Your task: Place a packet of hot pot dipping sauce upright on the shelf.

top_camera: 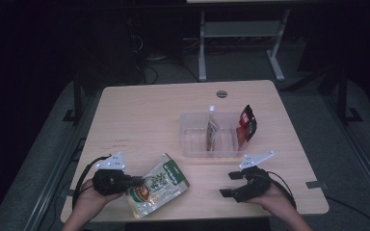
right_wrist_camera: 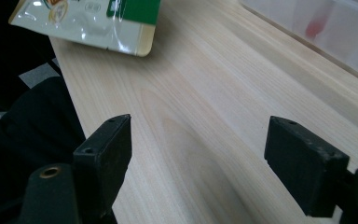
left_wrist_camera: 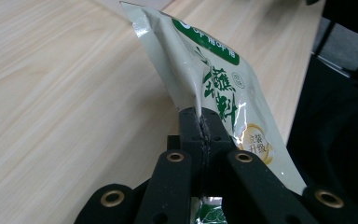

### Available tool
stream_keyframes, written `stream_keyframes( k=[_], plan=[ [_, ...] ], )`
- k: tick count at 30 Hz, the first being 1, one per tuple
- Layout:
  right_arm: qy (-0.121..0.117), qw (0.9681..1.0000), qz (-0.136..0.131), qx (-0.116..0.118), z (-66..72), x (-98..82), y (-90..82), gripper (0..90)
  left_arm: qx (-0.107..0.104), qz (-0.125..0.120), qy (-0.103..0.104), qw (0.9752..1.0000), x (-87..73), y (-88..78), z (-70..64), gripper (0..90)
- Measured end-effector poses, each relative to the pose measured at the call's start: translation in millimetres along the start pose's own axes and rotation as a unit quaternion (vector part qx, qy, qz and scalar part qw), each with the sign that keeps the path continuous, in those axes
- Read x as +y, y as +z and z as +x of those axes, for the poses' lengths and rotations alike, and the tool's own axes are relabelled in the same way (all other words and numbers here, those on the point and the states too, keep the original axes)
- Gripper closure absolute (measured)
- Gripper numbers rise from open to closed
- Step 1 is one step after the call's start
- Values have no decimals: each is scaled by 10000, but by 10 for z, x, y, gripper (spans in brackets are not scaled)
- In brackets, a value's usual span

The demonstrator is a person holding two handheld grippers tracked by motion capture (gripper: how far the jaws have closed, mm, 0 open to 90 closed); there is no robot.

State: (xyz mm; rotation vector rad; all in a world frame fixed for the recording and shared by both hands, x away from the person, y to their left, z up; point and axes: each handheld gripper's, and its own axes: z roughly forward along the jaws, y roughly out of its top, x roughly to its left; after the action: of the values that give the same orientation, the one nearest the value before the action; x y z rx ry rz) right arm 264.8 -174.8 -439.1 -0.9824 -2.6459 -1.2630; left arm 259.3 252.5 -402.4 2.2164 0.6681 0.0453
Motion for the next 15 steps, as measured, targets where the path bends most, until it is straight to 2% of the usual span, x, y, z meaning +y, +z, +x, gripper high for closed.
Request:
stream_keyframes(
  k=[7, 15],
  plan=[
    [31, 9998, -85, 169, 0, 5, -2, 232, -311, 19, 202, 9993, 138, 153, -98, 897],
    [30, 9989, -252, 397, -7, 25, -14, 240, -613, 67, 554, 9966, 375, 395, -178, 897]
  ],
)
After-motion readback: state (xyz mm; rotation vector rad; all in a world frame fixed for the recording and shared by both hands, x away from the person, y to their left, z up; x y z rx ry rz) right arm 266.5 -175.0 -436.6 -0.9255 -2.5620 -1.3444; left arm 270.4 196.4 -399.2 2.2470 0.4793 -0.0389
